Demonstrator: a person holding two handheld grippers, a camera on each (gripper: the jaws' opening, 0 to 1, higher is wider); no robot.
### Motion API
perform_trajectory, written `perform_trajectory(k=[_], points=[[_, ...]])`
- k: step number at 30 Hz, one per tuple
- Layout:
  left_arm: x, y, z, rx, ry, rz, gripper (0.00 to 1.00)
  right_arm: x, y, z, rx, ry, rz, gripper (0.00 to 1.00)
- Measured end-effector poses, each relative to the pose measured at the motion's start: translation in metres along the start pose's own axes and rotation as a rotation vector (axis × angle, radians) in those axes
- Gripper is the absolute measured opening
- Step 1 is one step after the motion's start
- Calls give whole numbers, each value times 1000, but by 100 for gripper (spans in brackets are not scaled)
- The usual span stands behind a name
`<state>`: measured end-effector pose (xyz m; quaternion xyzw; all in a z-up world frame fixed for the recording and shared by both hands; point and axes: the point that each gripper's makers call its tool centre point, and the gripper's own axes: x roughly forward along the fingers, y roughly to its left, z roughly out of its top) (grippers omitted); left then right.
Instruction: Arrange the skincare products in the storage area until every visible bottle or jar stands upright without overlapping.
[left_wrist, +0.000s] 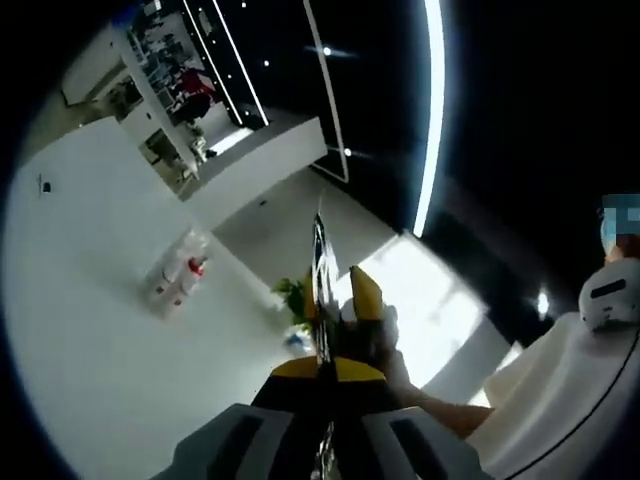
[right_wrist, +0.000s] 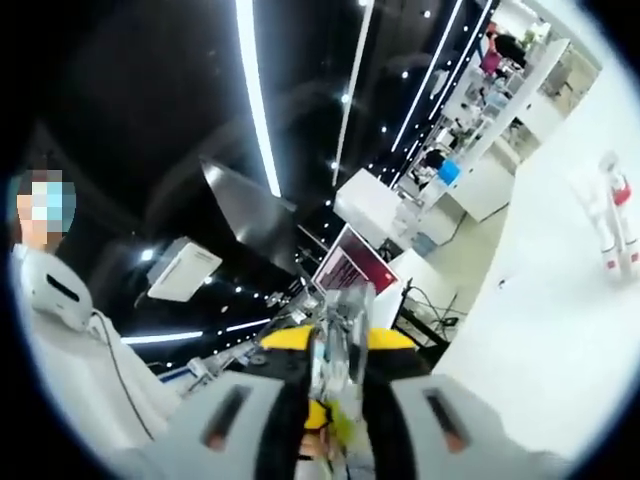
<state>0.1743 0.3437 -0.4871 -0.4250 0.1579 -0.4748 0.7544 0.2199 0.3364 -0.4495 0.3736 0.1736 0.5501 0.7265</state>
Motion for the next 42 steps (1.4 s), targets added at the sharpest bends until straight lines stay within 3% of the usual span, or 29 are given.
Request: perform_trajectory(k=[13, 23, 33, 42], points=[[6, 6, 23, 26, -22, -2, 1, -19, -8, 2, -3, -36, -42, 24], [17, 27, 50, 11, -39, 6, 1, -61, -12, 16, -42, -126, -123, 32], [42, 58, 78, -6, -64, 22, 1, -110, -20, 23, -40, -197, -221, 34], [68, 94, 99, -25, -87, 42, 1, -136, -28, 24, -26, -212, -286, 34]])
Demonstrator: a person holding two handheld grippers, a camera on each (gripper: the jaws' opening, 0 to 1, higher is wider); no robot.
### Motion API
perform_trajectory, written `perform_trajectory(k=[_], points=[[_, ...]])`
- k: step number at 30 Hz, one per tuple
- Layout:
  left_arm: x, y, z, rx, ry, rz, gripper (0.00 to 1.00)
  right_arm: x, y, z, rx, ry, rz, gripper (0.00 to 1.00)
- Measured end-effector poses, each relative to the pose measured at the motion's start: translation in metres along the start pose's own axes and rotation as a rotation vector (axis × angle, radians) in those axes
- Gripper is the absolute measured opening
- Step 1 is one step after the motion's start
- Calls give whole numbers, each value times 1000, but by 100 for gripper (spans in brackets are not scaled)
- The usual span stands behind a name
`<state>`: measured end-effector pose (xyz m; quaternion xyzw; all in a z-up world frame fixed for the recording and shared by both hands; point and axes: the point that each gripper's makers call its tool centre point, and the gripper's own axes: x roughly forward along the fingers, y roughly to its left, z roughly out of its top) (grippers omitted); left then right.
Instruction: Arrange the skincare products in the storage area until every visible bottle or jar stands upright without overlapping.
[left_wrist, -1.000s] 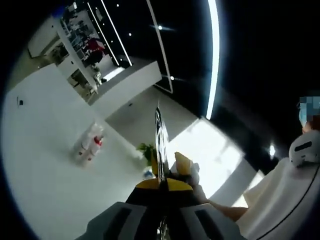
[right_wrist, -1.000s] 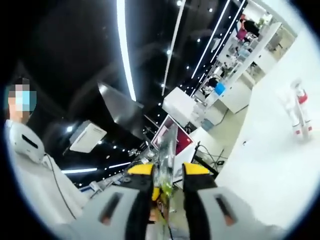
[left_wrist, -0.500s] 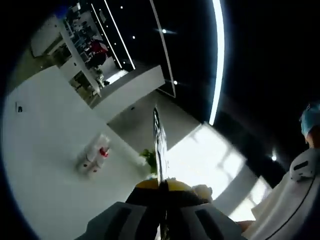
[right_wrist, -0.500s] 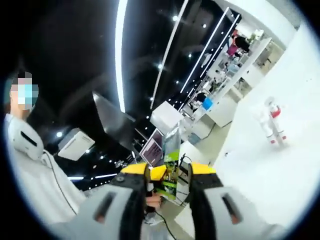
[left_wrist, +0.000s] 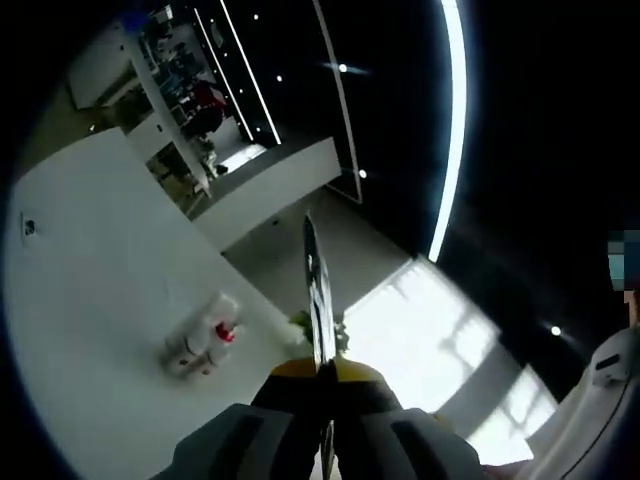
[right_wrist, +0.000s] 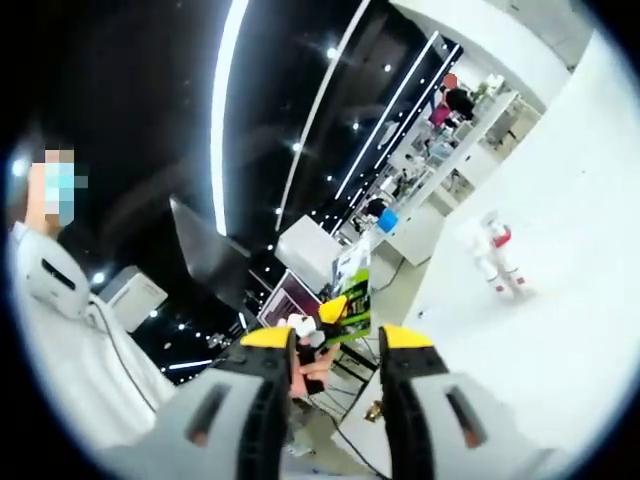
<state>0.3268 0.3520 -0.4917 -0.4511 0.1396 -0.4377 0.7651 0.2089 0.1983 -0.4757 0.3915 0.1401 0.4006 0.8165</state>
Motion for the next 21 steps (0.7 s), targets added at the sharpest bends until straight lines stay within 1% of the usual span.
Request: perform_trajectory(k=[2, 5, 6, 8, 12, 16, 20, 21], points=[[5, 12, 3, -10, 1, 15, 1, -3, -3, 2, 5, 0, -13, 34], [9, 22, 6, -16, -3, 25, 1, -7, -7, 5, 2, -6, -29, 34], [13, 29, 9, -21, -5, 32, 1, -9, -9, 6, 8, -9, -36, 34], [17, 36, 11, -28, -5, 36, 1, -10, -13, 6, 11, -10, -43, 34], [25, 53, 14, -41, 4, 46, 1, -8, -20, 5, 18, -2, -61, 35], [34, 73, 18, -50, 18, 64, 1, -1, -29, 10, 17, 4, -75, 35], [40, 101, 26, -66, 23, 80, 1, 5, -35, 17, 27, -8, -83, 36], [42, 112, 29, -71, 24, 84, 1, 5, -37, 17, 31, -11, -88, 36]])
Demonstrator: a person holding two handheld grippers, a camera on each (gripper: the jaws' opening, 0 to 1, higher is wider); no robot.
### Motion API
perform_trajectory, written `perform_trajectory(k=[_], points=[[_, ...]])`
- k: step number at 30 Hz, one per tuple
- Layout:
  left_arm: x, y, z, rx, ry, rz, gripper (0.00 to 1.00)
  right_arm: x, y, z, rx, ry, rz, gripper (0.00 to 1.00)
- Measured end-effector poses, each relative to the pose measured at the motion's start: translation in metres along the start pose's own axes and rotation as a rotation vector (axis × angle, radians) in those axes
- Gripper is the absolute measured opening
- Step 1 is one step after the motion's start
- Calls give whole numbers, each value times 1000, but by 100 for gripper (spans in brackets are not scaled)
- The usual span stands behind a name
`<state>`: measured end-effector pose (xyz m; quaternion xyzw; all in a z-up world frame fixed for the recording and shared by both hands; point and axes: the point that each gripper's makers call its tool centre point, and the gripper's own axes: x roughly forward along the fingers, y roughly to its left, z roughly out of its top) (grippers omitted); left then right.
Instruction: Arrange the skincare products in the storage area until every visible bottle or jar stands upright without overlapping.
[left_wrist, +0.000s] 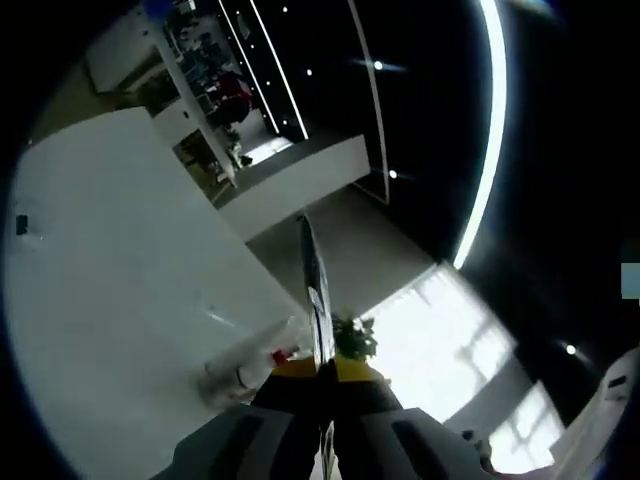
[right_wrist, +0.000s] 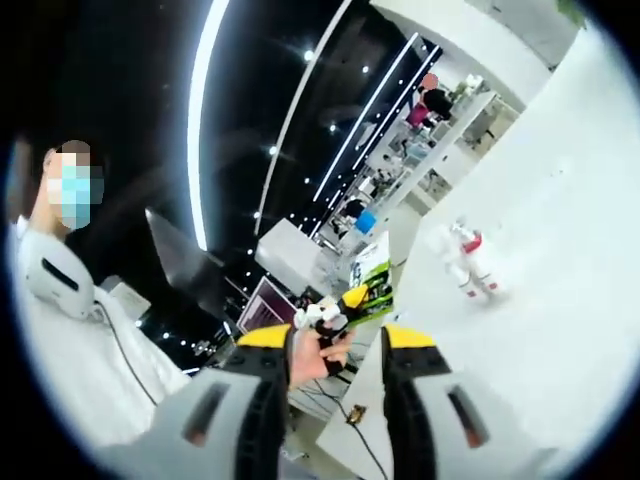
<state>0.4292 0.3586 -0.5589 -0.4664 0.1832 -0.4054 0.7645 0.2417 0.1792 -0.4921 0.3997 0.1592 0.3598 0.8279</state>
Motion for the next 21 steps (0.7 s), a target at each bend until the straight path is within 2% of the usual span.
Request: perform_trajectory(k=[8, 14, 21], points=[[13, 38, -1, -32, 30, 28, 1, 2, -19, -15, 52, 26, -44, 36], [19, 69, -14, -92, 50, 64, 1, 4, -26, -18, 71, 34, -60, 36], [25, 92, -27, -121, 86, 97, 1, 8, -37, -17, 97, 28, -74, 36]])
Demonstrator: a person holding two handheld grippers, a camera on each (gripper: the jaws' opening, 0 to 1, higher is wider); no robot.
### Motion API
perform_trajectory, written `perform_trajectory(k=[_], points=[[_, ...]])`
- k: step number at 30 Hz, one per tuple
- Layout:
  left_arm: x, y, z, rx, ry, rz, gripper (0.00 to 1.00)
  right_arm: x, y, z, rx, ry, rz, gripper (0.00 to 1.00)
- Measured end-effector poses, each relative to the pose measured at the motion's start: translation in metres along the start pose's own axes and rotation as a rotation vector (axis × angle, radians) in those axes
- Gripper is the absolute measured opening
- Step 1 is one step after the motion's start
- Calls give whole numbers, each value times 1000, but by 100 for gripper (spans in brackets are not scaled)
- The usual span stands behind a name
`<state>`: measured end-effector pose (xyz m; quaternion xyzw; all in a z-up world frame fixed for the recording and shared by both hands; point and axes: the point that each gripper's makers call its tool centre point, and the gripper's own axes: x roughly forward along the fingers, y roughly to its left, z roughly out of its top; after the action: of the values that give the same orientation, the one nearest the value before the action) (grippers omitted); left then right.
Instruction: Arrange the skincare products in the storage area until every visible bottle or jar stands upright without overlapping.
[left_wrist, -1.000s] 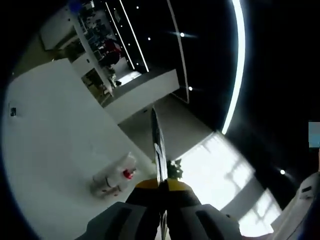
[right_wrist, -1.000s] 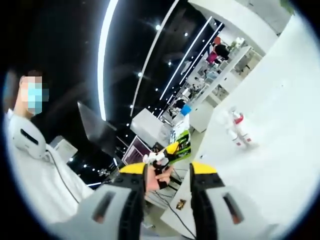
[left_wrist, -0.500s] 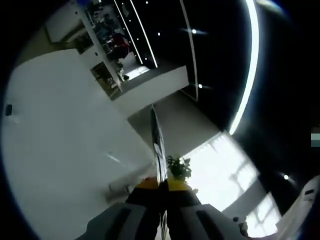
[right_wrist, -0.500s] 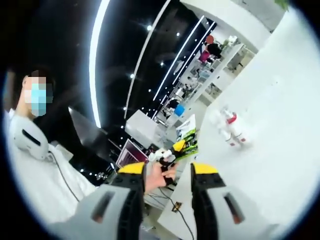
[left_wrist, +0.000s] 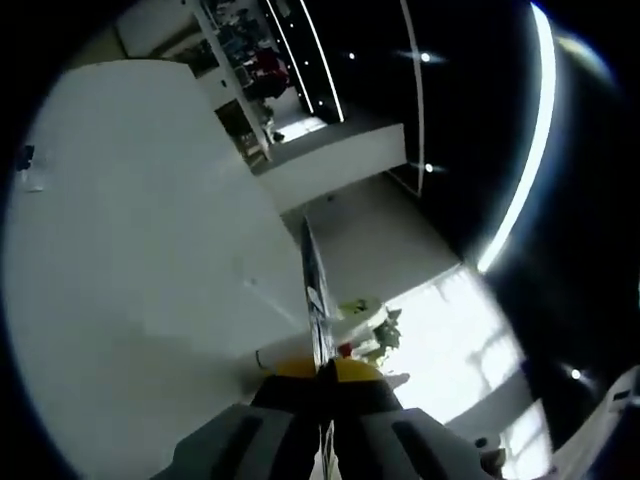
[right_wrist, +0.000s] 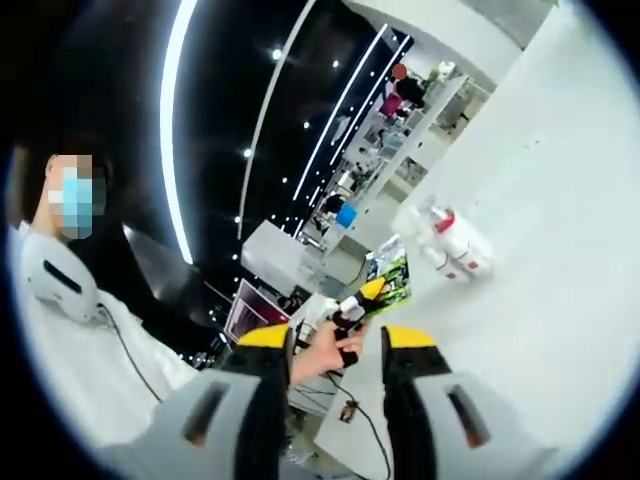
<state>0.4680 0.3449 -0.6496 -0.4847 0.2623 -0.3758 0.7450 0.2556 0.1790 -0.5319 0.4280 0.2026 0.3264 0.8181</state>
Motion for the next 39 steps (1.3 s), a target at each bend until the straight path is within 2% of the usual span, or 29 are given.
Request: perform_trajectory(k=[5, 12, 16, 22, 28, 32, 34, 39], points=[[4, 16, -9, 3, 28, 44, 1, 1, -4, -6, 4, 23, -13, 36], [10, 37, -23, -45, 48, 119, 1, -3, -12, -12, 20, 36, -38, 36], [15, 50, -32, -45, 69, 159, 1, -4, -14, -14, 25, 38, -43, 36], [16, 52, -50, -48, 93, 222, 1, -5, -14, -18, 36, 37, -47, 36], [16, 56, -48, -61, 87, 256, 1, -6, -17, -26, 49, 54, -56, 36], [14, 66, -54, -53, 131, 328, 1, -7, -19, -24, 60, 42, -60, 36], [14, 67, -49, -70, 122, 322, 2, -6, -17, -21, 79, 27, -52, 36], [13, 76, -44, -120, 95, 384, 3, -6, -18, -22, 86, 25, -52, 36]])
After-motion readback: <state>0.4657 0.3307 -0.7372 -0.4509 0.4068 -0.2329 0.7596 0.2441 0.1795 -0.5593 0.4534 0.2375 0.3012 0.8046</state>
